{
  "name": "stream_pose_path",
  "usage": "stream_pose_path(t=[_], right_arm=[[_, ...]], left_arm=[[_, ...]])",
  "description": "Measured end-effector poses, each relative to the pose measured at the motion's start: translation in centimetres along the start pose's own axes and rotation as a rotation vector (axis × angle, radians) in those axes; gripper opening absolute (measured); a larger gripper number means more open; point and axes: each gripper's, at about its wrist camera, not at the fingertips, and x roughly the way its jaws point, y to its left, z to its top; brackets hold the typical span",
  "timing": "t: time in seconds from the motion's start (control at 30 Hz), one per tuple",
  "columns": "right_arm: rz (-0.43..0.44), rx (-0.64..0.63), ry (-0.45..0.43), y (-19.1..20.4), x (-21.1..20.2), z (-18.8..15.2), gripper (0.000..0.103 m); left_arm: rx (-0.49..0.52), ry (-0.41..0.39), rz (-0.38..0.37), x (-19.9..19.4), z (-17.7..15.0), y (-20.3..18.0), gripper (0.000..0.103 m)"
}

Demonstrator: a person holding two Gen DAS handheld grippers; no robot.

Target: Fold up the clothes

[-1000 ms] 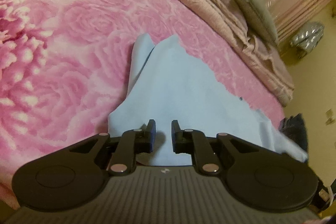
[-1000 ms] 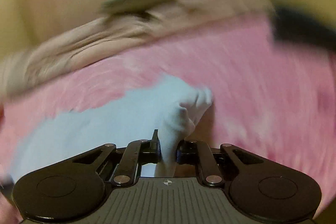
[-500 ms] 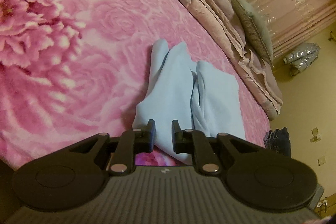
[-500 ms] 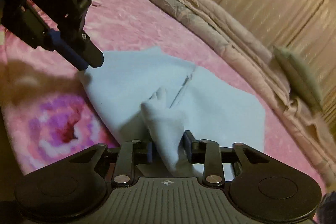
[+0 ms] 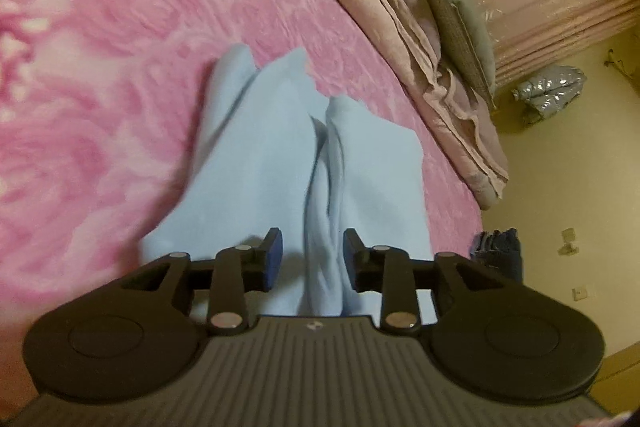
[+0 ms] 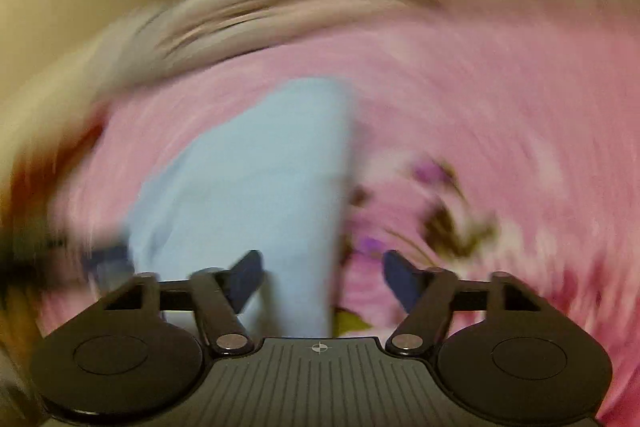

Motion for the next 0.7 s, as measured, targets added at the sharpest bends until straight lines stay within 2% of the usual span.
stream_pose_path(t=[0.07, 0.1, 0.2, 0.27, 0.3, 0.33, 0.37, 0.57, 0.7], right_arm=[[0.062, 0.294, 0.028, -3.9, 0.9, 1.8, 0.067], [0.114, 0.388, 0.044, -5.0, 1.8, 2.0, 0.067], [0.232, 0.564, 0.101, -6.3, 4.8, 2.3, 0.066], [0.282, 0.620, 0.132, -6.3, 6.5, 2.3, 0.065], [0.299, 0.634, 0.143, -6.2, 7.1, 2.3, 0.061], [0.311, 0.639, 0.152, -6.0, 7.7, 2.4, 0.060], [0.317, 0.638, 0.156, -5.8, 8.0, 2.4, 0.060], [0.276, 0.523, 0.161, -3.5, 7.6, 3.9, 0.060], [0.235, 0.342, 0.167, 0.5, 7.2, 4.0, 0.060]], left_arm=[[-0.017, 0.020, -0.014, 1.2, 0.6, 0.1, 0.030], [-0.024, 0.030, -0.024, 1.8, 0.9, 0.1, 0.032], [-0.045, 0.066, -0.043, 3.6, 1.4, 0.0, 0.032], [-0.051, 0.080, -0.061, 4.5, 1.6, -0.1, 0.031], [-0.043, 0.083, -0.069, 4.8, 1.6, -0.3, 0.031], [-0.030, 0.085, -0.077, 5.0, 1.6, -0.5, 0.019], [-0.014, 0.089, -0.089, 5.2, 1.6, -0.8, 0.004], [0.106, 0.015, -0.106, 1.6, 3.3, -1.9, 0.005], [0.131, -0.032, -0.050, -0.9, 4.6, -0.9, 0.005]])
